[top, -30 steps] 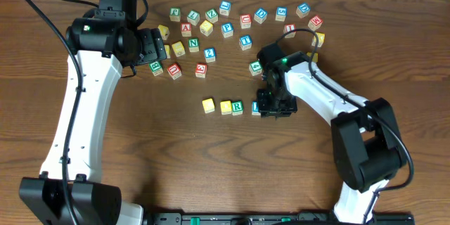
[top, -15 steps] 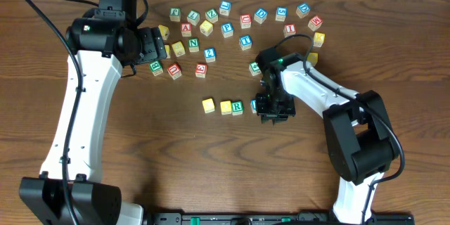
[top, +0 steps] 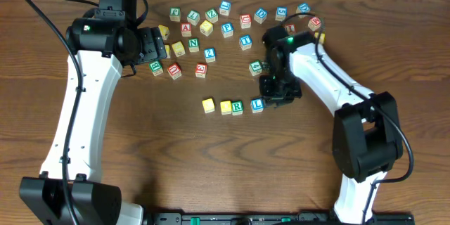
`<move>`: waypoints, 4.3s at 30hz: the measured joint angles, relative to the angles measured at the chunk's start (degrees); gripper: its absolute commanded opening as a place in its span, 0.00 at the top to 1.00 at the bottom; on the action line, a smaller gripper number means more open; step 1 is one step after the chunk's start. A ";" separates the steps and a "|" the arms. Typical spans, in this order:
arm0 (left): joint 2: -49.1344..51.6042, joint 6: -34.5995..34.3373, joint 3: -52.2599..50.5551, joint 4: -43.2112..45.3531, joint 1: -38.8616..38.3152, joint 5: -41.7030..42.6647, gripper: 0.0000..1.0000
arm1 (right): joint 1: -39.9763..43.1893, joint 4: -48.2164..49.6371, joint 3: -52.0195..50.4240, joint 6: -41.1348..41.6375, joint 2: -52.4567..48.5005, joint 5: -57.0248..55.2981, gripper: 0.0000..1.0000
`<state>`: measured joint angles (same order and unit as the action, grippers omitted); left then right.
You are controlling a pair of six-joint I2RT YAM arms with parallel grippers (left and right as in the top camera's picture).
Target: Spell out CORL
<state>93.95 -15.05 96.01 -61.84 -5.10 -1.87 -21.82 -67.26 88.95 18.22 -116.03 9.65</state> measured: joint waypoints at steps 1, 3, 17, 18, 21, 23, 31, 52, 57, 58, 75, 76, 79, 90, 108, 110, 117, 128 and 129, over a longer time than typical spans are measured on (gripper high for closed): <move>0.02 0.00 0.00 0.00 0.00 0.00 0.09 | 0.39 0.55 -0.02 -0.07 0.00 -0.46 0.71; 0.02 0.00 0.00 0.07 0.00 0.00 0.09 | 1.18 1.53 -0.20 -0.11 0.00 -1.09 0.71; 0.02 0.00 0.00 0.39 0.00 0.00 0.09 | 1.31 8.52 -6.01 -0.44 -1.81 -1.31 0.72; 0.02 0.00 0.00 0.39 0.00 0.00 0.09 | 1.27 9.03 -6.29 -0.44 -1.81 -0.92 0.72; 0.02 0.00 0.00 0.61 0.00 0.00 0.09 | 0.50 10.54 -7.08 -0.42 -1.84 1.09 0.72; 0.02 0.00 0.00 0.68 0.00 0.00 0.09 | -0.22 11.17 -7.19 -0.33 -1.84 1.88 0.72; 0.02 0.00 0.00 0.72 0.00 0.00 0.09 | -2.71 13.46 -7.32 0.66 -1.84 3.65 0.73; 0.02 0.00 0.00 0.81 0.00 0.00 0.09 | -1.53 18.69 -7.41 2.80 -1.84 2.34 0.69; 0.02 0.00 -0.28 1.31 0.00 0.00 0.09 | -1.55 20.13 -7.43 3.28 -1.84 2.40 0.69; 0.02 0.00 -0.46 1.40 0.00 0.00 0.09 | -1.55 20.15 -7.43 3.28 -1.84 2.40 0.69; 0.02 -1.66 -5.33 2.82 0.00 0.00 0.09 | -3.87 21.11 -7.43 4.39 -1.84 2.45 0.69; 0.04 -1.86 -6.21 3.17 0.00 0.00 0.09 | -3.87 21.14 -7.43 4.42 -1.84 2.47 0.69; 0.04 -2.34 -9.46 4.35 -0.24 0.07 0.09 | -3.87 21.18 -7.45 4.63 -1.84 2.49 0.69; 0.04 -3.10 -17.49 8.68 -5.92 0.31 0.21 | -3.87 21.70 -7.50 5.27 -1.84 2.32 0.69; 0.07 -3.15 -24.50 11.34 -6.05 6.27 0.40 | -3.87 22.45 -7.61 8.76 -1.84 -2.16 0.42; 0.07 -3.17 -25.16 12.31 -6.05 6.45 0.40 | -3.89 22.75 -7.63 8.74 -1.84 -2.62 0.38; 0.11 -3.63 -27.32 14.27 -6.05 6.49 0.40 | -3.96 23.08 -7.72 8.70 -1.84 -3.26 0.18; 0.11 -5.79 -27.80 14.32 -6.27 6.49 0.40 | -3.96 23.06 -7.72 8.76 -1.84 -3.28 0.17; 0.11 -5.81 -27.85 14.34 -6.38 6.47 0.40 | -3.96 23.06 -7.72 8.76 -1.84 -3.30 0.16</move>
<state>94.06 -20.86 68.16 -47.51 -11.49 4.60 -25.78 -44.21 81.23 26.98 -117.86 6.35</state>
